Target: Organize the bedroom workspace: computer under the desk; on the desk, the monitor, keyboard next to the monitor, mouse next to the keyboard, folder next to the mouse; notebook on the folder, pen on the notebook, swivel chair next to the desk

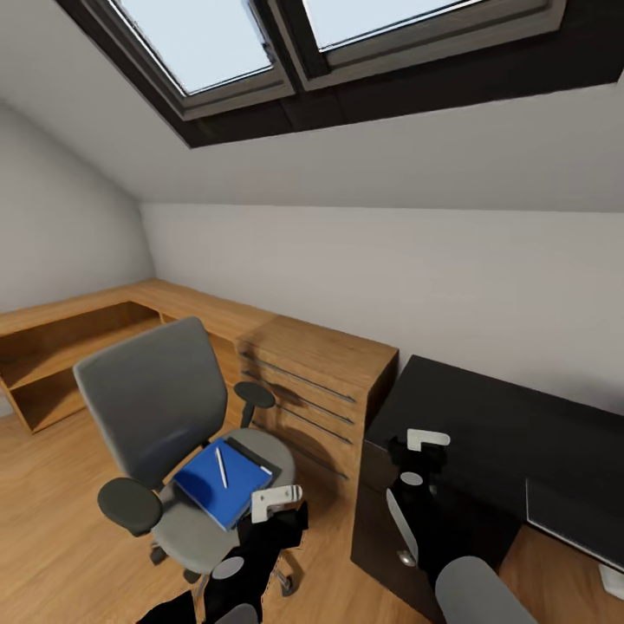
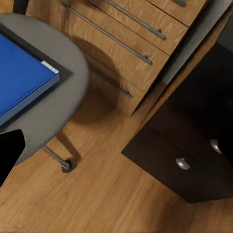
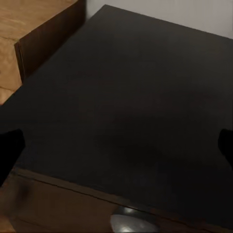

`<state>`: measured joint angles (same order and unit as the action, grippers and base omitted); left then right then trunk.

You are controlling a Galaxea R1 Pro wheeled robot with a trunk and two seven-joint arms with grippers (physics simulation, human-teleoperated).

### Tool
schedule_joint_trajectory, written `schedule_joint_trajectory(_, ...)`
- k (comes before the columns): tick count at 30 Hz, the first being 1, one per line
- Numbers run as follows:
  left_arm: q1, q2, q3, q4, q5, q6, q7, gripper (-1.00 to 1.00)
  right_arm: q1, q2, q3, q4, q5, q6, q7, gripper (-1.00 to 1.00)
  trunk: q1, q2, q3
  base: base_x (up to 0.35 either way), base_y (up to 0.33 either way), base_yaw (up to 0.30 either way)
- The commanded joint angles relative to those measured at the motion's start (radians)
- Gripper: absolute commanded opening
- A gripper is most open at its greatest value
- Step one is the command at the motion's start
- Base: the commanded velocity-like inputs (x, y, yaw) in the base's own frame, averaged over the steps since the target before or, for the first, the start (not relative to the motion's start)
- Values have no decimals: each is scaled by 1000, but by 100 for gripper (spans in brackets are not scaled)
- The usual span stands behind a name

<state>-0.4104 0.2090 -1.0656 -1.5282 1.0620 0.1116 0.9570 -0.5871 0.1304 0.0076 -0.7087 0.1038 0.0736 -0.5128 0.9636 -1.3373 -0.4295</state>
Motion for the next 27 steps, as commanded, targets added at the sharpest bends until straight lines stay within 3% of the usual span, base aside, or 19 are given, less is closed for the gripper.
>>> schedule_joint_trajectory(1, -2, 3, 0, -1, 2, 6, 6, 100, 0, 0, 2, 3, 10, 8, -4, 100, 0, -1, -1, 0, 0, 278)
schedule_joint_trajectory(4, -2, 18, 42, -1, 4, 5, 5, 100, 0, 0, 3, 13, 11, 7, -4, 100, 0, -1, -1, 0, 0, 278)
schedule_joint_trajectory(6, -2, 45, 67, -4, 5, 4, 5, 100, 0, 0, 3, 15, 11, 7, -3, 100, 0, -1, -1, 9, 0, 278)
schedule_joint_trajectory(11, -2, 72, 97, -9, 7, -28, 3, 100, 0, 0, 3, 16, 10, 1, -2, 100, 0, -1, -1, 143, 38, 278)
schedule_joint_trajectory(20, -2, 94, 114, -10, 7, -68, 1, 100, 0, 0, 3, 17, 10, -3, -1, 100, 0, -1, -1, 284, 85, 278)
schedule_joint_trajectory(27, -2, 96, 113, -10, 7, -70, 2, 100, 0, 0, 5, 18, 10, -4, -1, 100, 0, -1, -1, 52, 15, 278)
